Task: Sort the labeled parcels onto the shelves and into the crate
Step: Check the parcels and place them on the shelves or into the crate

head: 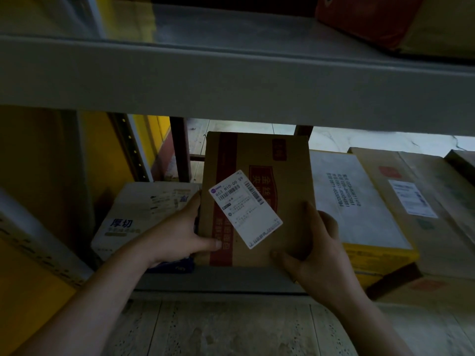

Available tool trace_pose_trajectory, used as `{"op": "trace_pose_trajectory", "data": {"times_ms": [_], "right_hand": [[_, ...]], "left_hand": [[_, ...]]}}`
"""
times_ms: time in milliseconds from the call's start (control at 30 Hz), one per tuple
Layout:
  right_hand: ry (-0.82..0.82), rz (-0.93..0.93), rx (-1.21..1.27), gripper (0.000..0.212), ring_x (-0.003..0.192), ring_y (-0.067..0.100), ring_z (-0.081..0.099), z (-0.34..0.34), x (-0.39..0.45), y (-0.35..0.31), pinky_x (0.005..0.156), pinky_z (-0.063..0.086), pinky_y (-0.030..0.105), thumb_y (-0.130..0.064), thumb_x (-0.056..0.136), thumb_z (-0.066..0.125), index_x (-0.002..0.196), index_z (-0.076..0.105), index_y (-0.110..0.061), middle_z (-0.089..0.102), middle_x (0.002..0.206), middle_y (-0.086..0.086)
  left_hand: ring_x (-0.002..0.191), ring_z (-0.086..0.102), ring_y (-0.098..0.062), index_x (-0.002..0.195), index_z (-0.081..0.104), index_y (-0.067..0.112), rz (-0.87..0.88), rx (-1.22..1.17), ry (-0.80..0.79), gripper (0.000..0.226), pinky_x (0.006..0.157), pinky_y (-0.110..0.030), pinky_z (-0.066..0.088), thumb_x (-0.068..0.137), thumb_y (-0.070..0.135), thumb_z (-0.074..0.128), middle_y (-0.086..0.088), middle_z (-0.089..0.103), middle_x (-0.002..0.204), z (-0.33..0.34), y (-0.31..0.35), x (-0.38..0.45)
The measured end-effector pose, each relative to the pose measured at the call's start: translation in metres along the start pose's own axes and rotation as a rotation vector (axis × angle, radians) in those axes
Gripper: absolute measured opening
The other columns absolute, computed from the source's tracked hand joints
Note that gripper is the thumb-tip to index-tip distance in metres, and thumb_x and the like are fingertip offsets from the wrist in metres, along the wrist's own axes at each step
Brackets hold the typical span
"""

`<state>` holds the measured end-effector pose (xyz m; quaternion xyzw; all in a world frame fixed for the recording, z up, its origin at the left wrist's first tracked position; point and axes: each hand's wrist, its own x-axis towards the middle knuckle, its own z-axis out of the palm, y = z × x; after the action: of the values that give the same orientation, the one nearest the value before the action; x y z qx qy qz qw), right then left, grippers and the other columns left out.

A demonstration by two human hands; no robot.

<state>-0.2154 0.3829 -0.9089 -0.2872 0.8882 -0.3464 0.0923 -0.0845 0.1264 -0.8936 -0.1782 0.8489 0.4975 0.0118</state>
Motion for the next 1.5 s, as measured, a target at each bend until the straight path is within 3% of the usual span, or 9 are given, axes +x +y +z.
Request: {"op": "trace_pose_trajectory", "data": {"times_ms": [367,600,700,767,833,933,1000,1200,1500], "right_hand": [[0.019,-0.008,-0.013,0.111,0.106,0.021,0.063,-0.005,-0.006,-0.003,0.080,0.061,0.037,-0.056,0.072,0.080,0.155,0.007,-0.044,0.016,0.152,-0.016],[-0.014,-0.005,-0.046,0.109,0.107,0.019,0.060,0.005,0.008,-0.002,0.073,0.063,0.037,-0.053,0.075,0.080,0.155,0.006,-0.044,0.013,0.151,-0.016],[-0.053,0.010,-0.046,0.110,0.114,0.024,0.059,0.015,0.020,0.002,0.083,0.062,0.037,-0.051,0.077,0.079,0.157,0.004,-0.039,0.012,0.153,-0.014],[-0.081,0.035,-0.066,0.111,0.128,0.024,0.050,0.021,0.030,0.003,0.095,0.051,0.027,-0.049,0.079,0.078,0.159,0.003,-0.031,0.012,0.157,-0.007],[-0.116,0.065,-0.077,0.111,0.132,0.024,0.046,0.026,0.038,0.003,0.095,0.045,0.025,-0.046,0.080,0.078,0.160,0.002,-0.029,0.012,0.159,-0.002],[-0.169,0.120,-0.061,0.110,0.133,0.026,0.044,0.037,0.050,0.008,0.099,0.046,0.030,-0.042,0.080,0.077,0.160,0.003,-0.028,0.013,0.159,0.001],[-0.192,0.163,-0.051,0.109,0.135,0.028,0.044,0.045,0.056,0.013,0.105,0.047,0.037,-0.043,0.080,0.077,0.160,0.004,-0.028,0.013,0.159,0.003],[-0.255,0.224,0.006,0.102,0.137,0.031,0.042,0.071,0.069,0.030,0.107,0.047,0.041,-0.039,0.080,0.078,0.158,0.014,-0.030,0.017,0.159,0.006],[-0.264,0.203,0.002,0.101,0.140,0.032,0.038,0.089,0.085,0.048,0.106,0.049,0.045,-0.042,0.078,0.080,0.156,0.018,-0.029,0.015,0.159,0.004]], "left_hand": [[0.114,0.051,0.017,0.152,0.015,0.045,0.025,-0.008,0.011,0.106,0.090,-0.003,0.041,0.076,0.026,0.086,0.028,0.052,0.131,-0.001,0.002,-0.004],[0.095,0.043,0.034,0.134,0.015,0.063,0.044,0.028,0.150,0.096,0.074,0.006,0.037,0.080,0.022,0.082,0.037,0.047,0.115,0.008,-0.001,0.000],[0.101,0.042,0.029,0.120,0.015,0.070,0.063,0.053,0.173,0.092,0.090,-0.006,0.037,0.079,0.021,0.083,0.036,0.046,0.117,0.015,-0.004,0.010],[0.113,0.042,0.022,0.132,0.015,0.063,0.074,0.071,0.147,0.100,0.096,-0.009,0.034,0.075,0.021,0.085,0.032,0.044,0.128,0.022,-0.007,0.018],[0.127,0.040,0.006,0.145,0.013,0.051,0.047,0.087,0.121,0.107,0.104,-0.017,0.034,0.072,0.023,0.086,0.022,0.040,0.141,0.029,-0.014,0.027],[0.135,0.039,-0.009,0.149,0.010,0.048,-0.022,0.113,0.115,0.112,0.113,-0.039,0.037,0.069,0.028,0.086,0.012,0.039,0.146,0.037,-0.029,0.043],[0.136,0.038,-0.013,0.149,0.007,0.051,-0.066,0.150,0.118,0.116,0.113,-0.045,0.039,0.066,0.033,0.085,0.007,0.036,0.148,0.042,-0.037,0.052],[0.129,0.043,-0.015,0.153,0.009,0.041,-0.173,0.181,0.073,0.110,0.099,-0.028,0.039,0.073,0.025,0.084,0.002,0.034,0.145,0.052,-0.061,0.074],[0.135,0.039,-0.019,0.154,0.006,0.043,-0.233,0.193,0.058,0.115,0.107,-0.034,0.039,0.070,0.030,0.084,0.002,0.031,0.150,0.055,-0.074,0.083]]}}
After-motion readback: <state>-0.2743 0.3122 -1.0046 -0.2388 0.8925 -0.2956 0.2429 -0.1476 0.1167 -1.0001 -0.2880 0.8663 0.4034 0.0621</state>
